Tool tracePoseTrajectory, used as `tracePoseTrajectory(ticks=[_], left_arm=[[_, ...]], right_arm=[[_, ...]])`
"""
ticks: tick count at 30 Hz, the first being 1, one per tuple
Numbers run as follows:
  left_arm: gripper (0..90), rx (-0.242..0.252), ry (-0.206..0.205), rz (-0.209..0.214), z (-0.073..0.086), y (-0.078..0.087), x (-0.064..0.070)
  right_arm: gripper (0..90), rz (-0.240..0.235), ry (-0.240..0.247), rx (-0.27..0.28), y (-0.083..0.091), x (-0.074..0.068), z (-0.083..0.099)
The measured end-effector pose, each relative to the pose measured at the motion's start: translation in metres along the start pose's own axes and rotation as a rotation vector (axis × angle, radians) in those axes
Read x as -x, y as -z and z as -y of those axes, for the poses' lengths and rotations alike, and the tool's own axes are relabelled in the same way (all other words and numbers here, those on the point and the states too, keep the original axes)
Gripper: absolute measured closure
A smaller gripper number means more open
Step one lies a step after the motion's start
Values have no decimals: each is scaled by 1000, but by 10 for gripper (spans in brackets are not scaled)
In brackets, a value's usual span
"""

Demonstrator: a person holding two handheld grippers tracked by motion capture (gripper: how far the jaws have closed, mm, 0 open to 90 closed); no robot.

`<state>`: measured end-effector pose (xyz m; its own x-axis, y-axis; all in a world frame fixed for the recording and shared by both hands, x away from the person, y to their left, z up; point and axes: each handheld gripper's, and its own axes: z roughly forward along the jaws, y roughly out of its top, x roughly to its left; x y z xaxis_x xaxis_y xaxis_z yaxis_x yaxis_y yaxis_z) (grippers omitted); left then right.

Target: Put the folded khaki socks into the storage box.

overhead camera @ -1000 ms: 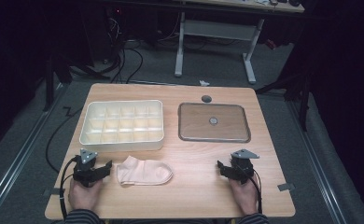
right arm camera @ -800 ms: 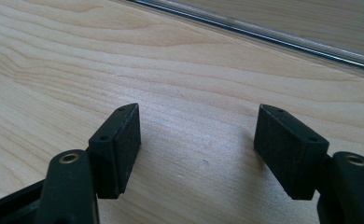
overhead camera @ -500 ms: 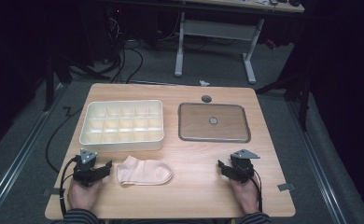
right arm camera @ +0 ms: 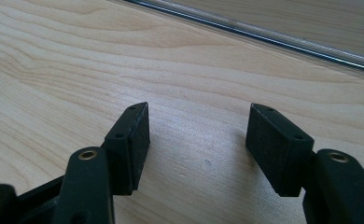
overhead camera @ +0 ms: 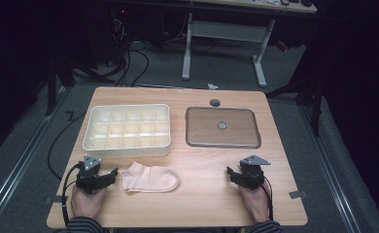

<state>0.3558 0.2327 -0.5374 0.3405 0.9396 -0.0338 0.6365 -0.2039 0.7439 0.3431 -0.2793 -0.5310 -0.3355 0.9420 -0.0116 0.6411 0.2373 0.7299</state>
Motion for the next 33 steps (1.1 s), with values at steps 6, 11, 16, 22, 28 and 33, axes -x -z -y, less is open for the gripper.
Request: tracePoseTrajectory(ticks=[6,11,16,22,28,33], left_arm=[[258,5,12,18,-1,-1,-1],[270,2,4,17,0,0,0],[271,1,4,28,-1,0,0],[275,2,22,60,-1,4,-3],[259,18,3,123,-6,16,7],[250,36,-1,169,-11,24,21]], right_arm=[[433,22,-13,2,1,0,0],[438,14,-14,4,1,0,0],[466,21,-16,-10,2,1,0],[507,33,-17,-10,2,0,-1],[537,8,38,5,7,-10,-4],[561,-72,41,42,12,-25,-8]])
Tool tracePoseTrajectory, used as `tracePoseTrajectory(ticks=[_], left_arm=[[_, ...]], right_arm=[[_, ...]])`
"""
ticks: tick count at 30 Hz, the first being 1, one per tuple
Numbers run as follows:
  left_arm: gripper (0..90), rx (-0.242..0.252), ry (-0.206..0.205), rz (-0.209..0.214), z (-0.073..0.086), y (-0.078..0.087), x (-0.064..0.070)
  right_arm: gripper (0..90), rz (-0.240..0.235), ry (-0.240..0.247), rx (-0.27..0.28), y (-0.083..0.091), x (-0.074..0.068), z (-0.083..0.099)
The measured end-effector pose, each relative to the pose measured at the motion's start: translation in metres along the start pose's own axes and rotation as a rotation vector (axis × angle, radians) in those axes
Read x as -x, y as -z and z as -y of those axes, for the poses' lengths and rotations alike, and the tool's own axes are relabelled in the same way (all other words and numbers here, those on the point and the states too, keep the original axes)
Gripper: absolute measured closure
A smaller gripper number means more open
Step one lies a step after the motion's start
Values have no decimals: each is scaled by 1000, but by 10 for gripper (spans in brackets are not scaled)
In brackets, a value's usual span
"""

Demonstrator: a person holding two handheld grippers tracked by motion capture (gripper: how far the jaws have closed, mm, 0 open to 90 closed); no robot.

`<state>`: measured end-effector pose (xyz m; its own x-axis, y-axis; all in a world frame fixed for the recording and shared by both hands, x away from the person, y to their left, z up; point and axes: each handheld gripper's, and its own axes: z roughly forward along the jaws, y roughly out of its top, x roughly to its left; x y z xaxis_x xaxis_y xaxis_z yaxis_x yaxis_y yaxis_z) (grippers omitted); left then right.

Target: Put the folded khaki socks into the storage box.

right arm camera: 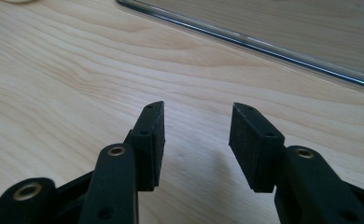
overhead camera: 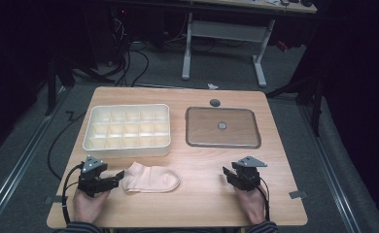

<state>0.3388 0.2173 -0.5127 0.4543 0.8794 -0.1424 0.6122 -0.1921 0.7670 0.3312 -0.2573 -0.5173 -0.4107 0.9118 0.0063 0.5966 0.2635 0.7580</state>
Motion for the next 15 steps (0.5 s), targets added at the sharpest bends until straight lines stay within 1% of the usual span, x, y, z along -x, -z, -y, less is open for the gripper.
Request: tracePoseTrajectory(ticks=[1,2,3,4,7,8,9,10,11,14,15], left_arm=[[250,0,-3,2,0,0,2],[248,-1,-3,15,1,0,7],[246,-1,-3,15,1,0,7],[246,-6,-5,13,2,-1,9],[244,-17,15,8,5,-4,12],[249,-16,18,7,7,-4,15],[249,-16,18,7,7,-4,15],[249,-21,12,1,7,-5,17],[249,-24,9,3,8,-7,20],[249,-26,9,4,10,-9,23],[249,-39,13,1,11,-11,24]], right_arm=[[561,0,0,0,0,0,0],[562,-39,-4,10,0,-5,-1],[562,-39,-4,10,0,-5,-1],[564,-61,-1,16,0,-8,-2],[569,-109,9,23,0,-21,-4],[572,-134,19,27,-1,-30,-7],[572,-134,19,27,-1,-30,-7],[574,-160,30,32,-1,-38,-9],[574,-173,36,33,-2,-42,-10],[575,-196,49,33,-5,-52,-13],[576,-206,45,31,-7,-56,-14]])
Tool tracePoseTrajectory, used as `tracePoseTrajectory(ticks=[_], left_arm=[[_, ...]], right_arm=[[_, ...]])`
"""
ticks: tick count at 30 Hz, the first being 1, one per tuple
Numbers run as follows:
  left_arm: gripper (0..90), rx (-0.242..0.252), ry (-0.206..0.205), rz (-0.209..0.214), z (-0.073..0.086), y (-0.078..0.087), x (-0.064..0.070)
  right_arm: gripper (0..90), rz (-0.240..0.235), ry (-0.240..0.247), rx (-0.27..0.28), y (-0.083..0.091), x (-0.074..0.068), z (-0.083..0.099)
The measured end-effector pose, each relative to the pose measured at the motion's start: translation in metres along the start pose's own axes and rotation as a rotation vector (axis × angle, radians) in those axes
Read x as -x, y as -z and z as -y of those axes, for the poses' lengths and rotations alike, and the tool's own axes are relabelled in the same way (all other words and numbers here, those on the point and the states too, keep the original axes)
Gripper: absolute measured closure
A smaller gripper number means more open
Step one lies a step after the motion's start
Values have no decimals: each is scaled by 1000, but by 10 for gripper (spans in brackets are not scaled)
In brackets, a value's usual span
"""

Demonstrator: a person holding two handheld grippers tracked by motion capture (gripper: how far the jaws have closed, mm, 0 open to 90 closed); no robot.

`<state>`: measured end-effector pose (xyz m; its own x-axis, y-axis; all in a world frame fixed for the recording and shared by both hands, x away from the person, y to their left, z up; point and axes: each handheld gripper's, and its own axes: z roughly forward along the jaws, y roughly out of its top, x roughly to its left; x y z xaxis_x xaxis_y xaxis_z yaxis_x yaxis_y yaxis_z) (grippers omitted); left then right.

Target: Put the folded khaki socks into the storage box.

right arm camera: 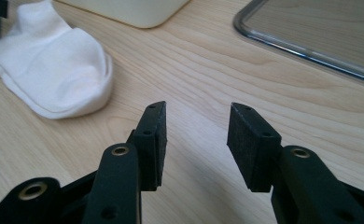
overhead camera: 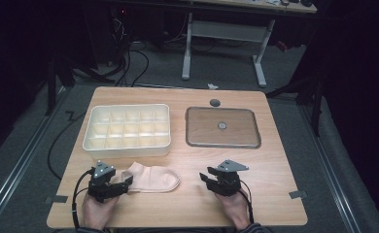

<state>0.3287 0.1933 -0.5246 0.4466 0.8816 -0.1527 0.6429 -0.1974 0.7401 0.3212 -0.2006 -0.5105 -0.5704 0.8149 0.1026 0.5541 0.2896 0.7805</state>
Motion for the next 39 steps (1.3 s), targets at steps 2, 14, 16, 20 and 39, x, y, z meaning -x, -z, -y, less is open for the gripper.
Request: tracePoseTrajectory(ticks=[2,14,16,20,39], left_arm=[[252,-5,-3,3,0,-2,2],[288,-21,-27,-22,3,-9,8],[292,-23,-27,-23,3,-10,8],[312,-29,-39,-35,2,-11,10],[579,-26,-115,-11,3,-11,18]], right_arm=[[584,-29,-2,-10,-4,-5,-2],[577,-117,34,-36,-30,-34,-15],[578,-123,40,-36,-34,-37,-17],[580,-134,43,-35,-40,-43,-20],[754,-108,123,-119,-63,-57,-19]])
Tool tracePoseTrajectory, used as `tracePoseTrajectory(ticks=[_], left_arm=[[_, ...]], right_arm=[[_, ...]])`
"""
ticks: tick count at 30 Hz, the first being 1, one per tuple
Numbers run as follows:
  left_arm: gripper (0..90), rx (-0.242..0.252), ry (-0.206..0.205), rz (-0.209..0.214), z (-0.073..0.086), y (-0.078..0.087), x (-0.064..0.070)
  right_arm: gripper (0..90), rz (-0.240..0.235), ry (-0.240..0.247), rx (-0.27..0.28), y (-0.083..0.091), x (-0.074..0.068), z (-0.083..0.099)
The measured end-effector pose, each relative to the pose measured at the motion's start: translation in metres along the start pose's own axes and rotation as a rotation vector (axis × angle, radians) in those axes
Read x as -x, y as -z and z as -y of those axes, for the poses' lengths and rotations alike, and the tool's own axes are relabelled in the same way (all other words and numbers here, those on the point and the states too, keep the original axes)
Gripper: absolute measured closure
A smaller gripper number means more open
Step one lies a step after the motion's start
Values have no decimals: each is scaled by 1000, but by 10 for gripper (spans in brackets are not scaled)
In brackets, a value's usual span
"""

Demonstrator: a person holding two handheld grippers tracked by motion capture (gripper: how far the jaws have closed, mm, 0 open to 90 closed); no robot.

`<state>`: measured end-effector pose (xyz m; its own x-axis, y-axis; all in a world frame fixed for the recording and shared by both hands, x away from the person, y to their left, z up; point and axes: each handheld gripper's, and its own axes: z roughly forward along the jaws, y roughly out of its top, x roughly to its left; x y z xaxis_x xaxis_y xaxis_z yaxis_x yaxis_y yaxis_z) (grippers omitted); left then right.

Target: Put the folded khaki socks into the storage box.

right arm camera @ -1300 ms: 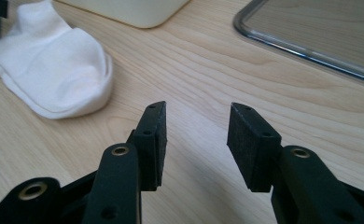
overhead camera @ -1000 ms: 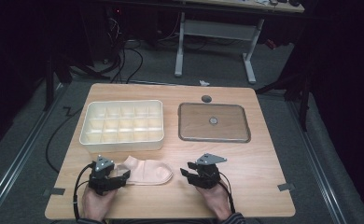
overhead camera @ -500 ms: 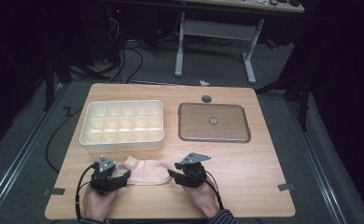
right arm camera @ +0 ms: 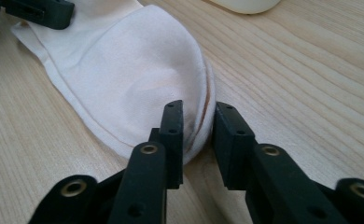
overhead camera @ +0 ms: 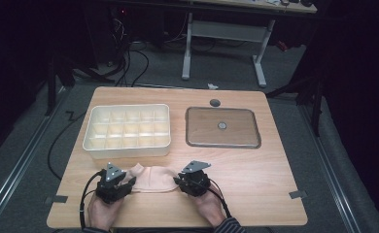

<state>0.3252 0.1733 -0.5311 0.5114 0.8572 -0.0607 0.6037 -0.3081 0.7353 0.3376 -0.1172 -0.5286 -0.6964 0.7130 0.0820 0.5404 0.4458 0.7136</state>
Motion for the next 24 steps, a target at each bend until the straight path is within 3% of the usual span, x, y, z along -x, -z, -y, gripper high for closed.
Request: tracePoseTrajectory(ticks=[4,5,8,13,24], left_arm=[[666,5,-4,27,0,0,0],[729,0,7,44,0,0,1],[766,-6,4,51,-1,0,1],[788,3,24,70,-1,1,0],[794,37,22,114,-11,9,4]], right_arm=[[801,-8,19,4,-1,-1,0],[830,-14,21,2,-1,-1,0],[860,-14,29,3,-1,-1,0],[870,-11,35,7,0,-2,-2],[872,-12,32,50,15,1,-5]])
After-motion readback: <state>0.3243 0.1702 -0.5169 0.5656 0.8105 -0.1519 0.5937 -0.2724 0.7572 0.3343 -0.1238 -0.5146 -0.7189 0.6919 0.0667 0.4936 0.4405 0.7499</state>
